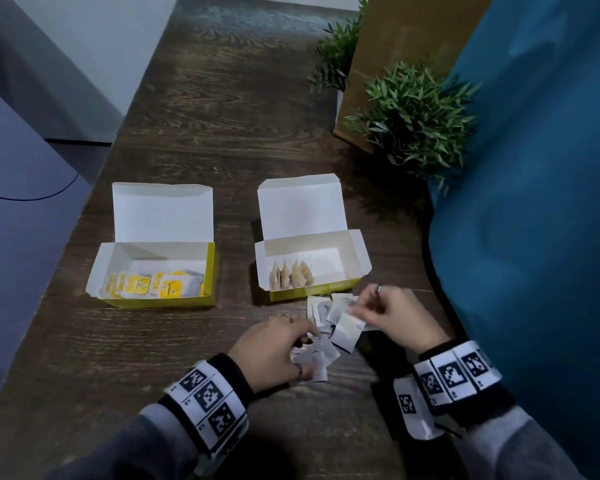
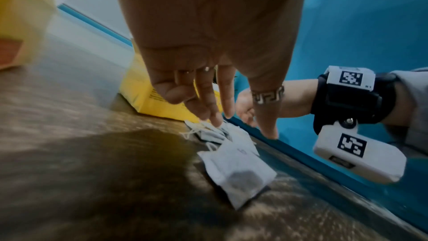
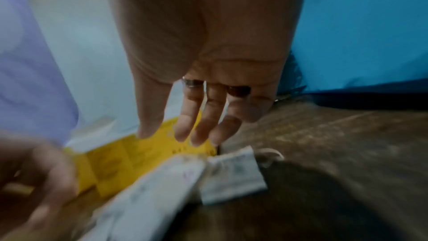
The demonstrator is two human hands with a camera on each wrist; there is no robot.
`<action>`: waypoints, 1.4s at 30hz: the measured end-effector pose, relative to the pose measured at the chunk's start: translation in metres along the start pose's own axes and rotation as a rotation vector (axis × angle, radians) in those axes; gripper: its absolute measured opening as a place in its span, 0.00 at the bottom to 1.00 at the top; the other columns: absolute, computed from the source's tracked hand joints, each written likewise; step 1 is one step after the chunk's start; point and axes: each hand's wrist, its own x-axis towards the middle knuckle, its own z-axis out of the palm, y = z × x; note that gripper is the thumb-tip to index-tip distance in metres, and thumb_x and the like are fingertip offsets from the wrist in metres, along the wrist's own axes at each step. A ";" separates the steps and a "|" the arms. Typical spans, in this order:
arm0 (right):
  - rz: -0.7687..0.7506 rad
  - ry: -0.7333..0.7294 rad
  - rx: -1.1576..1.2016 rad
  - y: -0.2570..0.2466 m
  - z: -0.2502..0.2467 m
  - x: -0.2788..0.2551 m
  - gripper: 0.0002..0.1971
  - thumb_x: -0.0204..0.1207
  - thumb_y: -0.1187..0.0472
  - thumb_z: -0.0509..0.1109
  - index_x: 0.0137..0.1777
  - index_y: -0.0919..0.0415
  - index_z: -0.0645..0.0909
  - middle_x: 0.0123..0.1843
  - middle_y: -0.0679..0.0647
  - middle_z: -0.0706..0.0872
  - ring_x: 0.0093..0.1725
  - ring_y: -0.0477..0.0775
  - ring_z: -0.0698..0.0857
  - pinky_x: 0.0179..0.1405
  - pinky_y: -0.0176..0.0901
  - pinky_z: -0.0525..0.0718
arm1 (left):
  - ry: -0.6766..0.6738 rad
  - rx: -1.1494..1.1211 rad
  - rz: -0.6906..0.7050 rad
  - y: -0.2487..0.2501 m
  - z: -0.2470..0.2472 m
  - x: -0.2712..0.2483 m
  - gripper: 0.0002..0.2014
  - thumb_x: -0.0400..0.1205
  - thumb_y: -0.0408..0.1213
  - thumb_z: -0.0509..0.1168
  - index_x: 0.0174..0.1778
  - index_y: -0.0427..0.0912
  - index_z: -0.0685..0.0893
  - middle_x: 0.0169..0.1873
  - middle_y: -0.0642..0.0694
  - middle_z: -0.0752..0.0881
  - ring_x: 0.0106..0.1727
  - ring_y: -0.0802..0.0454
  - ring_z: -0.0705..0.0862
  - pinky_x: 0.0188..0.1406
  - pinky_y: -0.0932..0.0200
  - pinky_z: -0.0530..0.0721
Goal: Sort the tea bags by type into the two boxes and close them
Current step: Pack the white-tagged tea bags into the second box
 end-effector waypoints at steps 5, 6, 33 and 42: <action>0.045 -0.069 -0.070 0.021 0.027 -0.003 0.19 0.59 0.56 0.83 0.46 0.56 0.79 0.43 0.45 0.78 0.41 0.45 0.81 0.51 0.49 0.84 | -0.085 0.120 -0.102 0.003 0.016 0.004 0.24 0.73 0.41 0.71 0.64 0.52 0.73 0.58 0.48 0.81 0.62 0.48 0.76 0.54 0.54 0.76; 0.046 -0.052 -0.051 0.021 0.029 -0.003 0.20 0.59 0.58 0.84 0.46 0.56 0.78 0.42 0.46 0.78 0.40 0.45 0.81 0.50 0.48 0.84 | -0.077 0.106 -0.113 0.001 0.019 0.005 0.22 0.73 0.39 0.70 0.62 0.52 0.74 0.57 0.47 0.82 0.61 0.48 0.77 0.53 0.54 0.76; -0.271 0.324 0.017 -0.062 -0.015 0.042 0.09 0.70 0.71 0.70 0.36 0.56 0.78 0.36 0.50 0.79 0.35 0.48 0.78 0.34 0.26 0.74 | 0.324 -0.672 -0.150 -0.021 -0.061 -0.020 0.08 0.75 0.30 0.71 0.39 0.48 0.83 0.29 0.53 0.85 0.30 0.65 0.80 0.33 0.72 0.76; 0.014 -0.107 -0.432 -0.068 0.021 0.077 0.04 0.77 0.60 0.63 0.44 0.58 0.71 0.44 0.56 0.81 0.45 0.59 0.81 0.41 0.44 0.76 | 0.433 -0.633 -0.248 -0.020 -0.065 -0.011 0.06 0.78 0.32 0.68 0.48 0.38 0.81 0.21 0.54 0.79 0.16 0.63 0.77 0.15 0.74 0.71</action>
